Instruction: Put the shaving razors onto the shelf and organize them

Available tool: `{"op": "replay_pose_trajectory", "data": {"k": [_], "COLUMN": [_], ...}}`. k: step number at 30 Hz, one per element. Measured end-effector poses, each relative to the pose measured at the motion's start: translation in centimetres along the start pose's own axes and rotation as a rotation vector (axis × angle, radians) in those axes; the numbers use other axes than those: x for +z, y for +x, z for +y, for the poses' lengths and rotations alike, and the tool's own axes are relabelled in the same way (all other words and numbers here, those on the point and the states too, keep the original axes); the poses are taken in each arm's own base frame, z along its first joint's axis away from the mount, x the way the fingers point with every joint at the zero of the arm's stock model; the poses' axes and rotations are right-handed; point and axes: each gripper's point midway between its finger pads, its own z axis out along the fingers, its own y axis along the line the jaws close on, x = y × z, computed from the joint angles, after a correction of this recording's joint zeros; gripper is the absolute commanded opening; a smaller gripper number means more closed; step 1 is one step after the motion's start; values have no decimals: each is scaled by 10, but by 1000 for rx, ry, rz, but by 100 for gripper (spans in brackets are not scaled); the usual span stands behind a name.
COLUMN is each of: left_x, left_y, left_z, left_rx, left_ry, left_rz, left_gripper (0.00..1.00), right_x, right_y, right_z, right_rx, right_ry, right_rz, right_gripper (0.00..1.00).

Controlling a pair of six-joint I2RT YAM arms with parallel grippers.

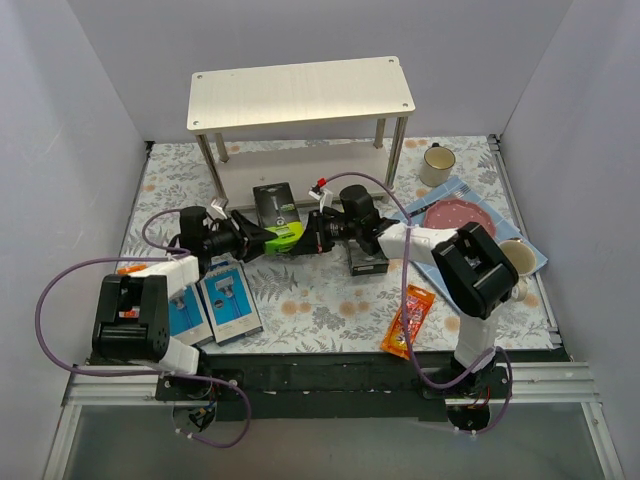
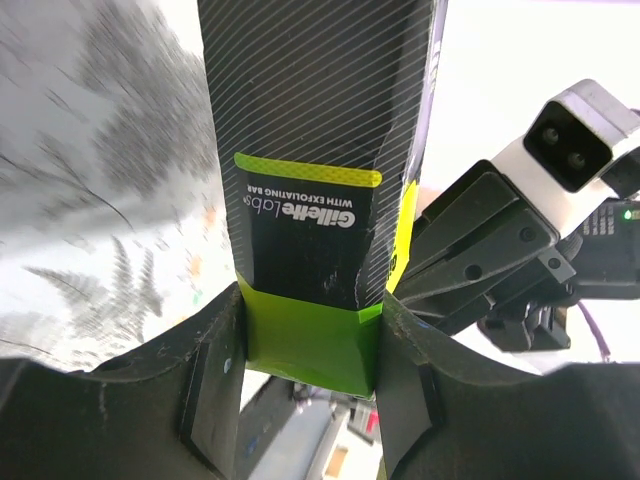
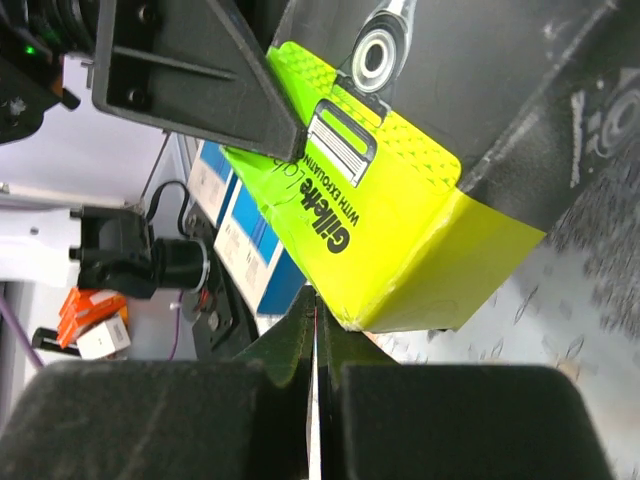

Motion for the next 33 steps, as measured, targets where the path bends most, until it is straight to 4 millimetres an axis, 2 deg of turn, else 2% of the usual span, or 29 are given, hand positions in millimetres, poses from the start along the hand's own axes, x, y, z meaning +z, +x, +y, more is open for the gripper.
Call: {"op": "replay_pose_trajectory", "data": {"k": [3, 5, 8, 13, 14, 15, 16, 22, 25, 29, 33], "left_x": [-1, 0, 2, -1, -4, -6, -8, -25, -33, -47, -60], "left_y": [-22, -35, -55, -90, -93, -96, -98, -97, -88, -72, -68], "left_z": [7, 11, 16, 17, 18, 18, 19, 21, 14, -6, -4], "left_rx": [-15, -25, -29, -42, -43, -47, -50, -71, -45, 30, 77], "left_ry": [-14, -24, -34, -39, -41, -43, -45, -50, -57, -37, -68], "left_rz": [-48, -69, -92, -132, -142, -150, -156, -193, -191, -165, -179], "left_gripper": [21, 33, 45, 57, 63, 86, 98, 98, 98, 98, 96], "right_x": [17, 28, 40, 58, 63, 68, 71, 98, 102, 108, 109], "right_y": [-15, -25, -37, -61, -63, -66, -67, -73, -79, -86, -90], "right_z": [-9, -17, -28, -36, -37, -36, -36, -35, -33, -44, -51], "right_rx": [-7, -8, -14, -33, -36, -41, -41, -55, -63, -53, -41], "right_ry": [-6, -3, 8, 10, 5, -1, -5, -37, -48, -16, 21], "right_rz": [-22, -40, -71, -130, -137, -143, -144, -144, -159, -192, -220], "right_gripper": [1, 1, 1, 1, 1, 1, 1, 1, 1, 1, 1]}}
